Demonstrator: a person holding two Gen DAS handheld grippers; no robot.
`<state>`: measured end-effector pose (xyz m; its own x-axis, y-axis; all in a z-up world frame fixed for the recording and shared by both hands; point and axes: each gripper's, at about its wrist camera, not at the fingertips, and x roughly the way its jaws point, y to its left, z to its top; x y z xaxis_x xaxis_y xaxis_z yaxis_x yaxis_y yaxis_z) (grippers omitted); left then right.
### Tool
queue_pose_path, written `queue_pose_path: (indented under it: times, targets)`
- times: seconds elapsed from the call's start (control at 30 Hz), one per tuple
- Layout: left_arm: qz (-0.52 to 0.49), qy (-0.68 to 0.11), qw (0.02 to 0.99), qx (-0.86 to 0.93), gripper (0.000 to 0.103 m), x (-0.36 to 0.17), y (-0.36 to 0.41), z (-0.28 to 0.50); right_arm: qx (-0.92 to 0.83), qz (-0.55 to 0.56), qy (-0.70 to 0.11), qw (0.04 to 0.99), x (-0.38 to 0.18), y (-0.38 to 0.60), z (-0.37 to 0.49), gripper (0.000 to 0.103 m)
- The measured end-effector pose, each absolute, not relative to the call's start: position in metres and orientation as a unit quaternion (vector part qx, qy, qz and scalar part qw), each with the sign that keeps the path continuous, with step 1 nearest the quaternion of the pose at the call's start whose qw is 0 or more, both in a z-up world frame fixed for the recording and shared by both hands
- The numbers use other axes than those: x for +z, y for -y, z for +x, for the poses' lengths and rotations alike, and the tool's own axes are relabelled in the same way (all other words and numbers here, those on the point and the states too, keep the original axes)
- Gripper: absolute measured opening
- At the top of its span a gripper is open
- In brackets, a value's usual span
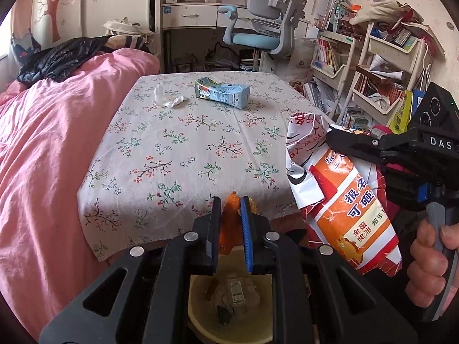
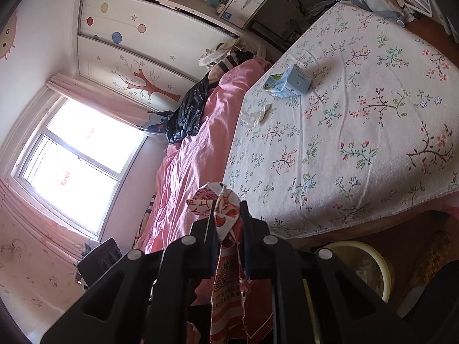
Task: Collect trash
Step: 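Lift the orange peel and snack wrapper and carry both over the yellow bucket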
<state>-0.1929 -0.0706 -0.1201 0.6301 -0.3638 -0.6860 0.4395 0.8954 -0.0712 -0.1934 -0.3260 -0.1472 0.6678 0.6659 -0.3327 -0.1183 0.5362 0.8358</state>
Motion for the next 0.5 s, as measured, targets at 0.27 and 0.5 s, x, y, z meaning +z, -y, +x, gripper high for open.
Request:
queue_pose_path:
  times: [0.27, 0.5]
  targets:
    - [0.052, -0.391, 0.893, -0.217, 0.013, -0.129, 0.067, -0.203, 0.242, 0.425, -0.342, 0.802, -0.159, 0.32, -0.204, 0.015]
    - [0.048, -0.407, 0.887, -0.214, 0.013, -0.136, 0.062, -0.211, 0.242, 0.427, -0.352, 0.797, -0.166, 0.315, -0.21, 0.015]
